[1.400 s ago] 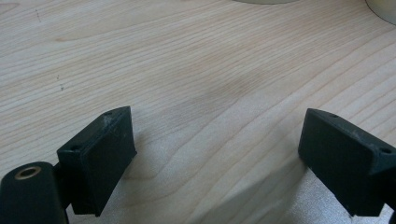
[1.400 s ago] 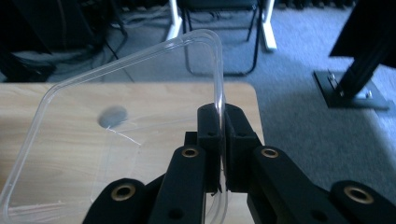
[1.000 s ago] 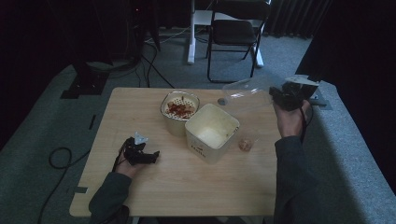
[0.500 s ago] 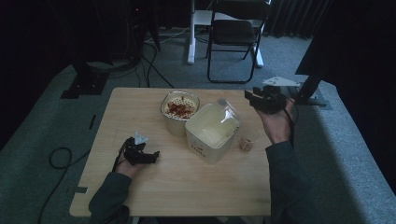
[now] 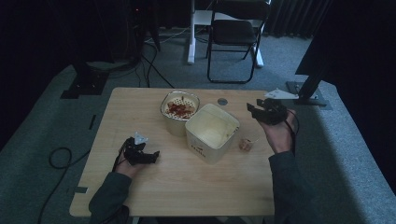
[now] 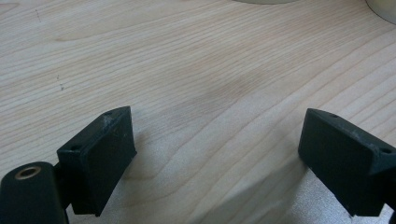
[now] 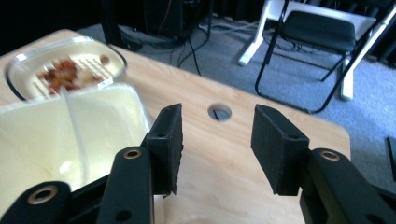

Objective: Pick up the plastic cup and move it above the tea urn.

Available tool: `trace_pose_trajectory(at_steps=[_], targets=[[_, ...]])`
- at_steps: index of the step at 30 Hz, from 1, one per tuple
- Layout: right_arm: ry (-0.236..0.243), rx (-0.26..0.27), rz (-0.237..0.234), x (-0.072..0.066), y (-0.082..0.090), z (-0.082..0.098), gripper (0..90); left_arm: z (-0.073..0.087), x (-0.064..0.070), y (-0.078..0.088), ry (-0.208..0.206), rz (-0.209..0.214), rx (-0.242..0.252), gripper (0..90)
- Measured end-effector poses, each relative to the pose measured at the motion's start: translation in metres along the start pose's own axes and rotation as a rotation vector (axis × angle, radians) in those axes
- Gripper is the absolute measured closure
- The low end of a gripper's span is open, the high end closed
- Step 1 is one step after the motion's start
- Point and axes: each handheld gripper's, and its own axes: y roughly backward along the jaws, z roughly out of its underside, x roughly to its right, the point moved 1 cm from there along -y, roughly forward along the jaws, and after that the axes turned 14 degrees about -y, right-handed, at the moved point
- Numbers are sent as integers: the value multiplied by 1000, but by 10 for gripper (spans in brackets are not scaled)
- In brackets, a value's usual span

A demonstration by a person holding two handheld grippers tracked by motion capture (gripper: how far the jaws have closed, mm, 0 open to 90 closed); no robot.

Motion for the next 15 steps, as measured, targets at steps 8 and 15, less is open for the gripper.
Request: trace_pose_trajectory(at_steps=[8,15], targets=[[-34,-83,37,24,-9,43,501,0,0,0,-1,1,-2,110],[-91,-130,58,44,-11,79,483,0,0,0,1,0,-2,111]])
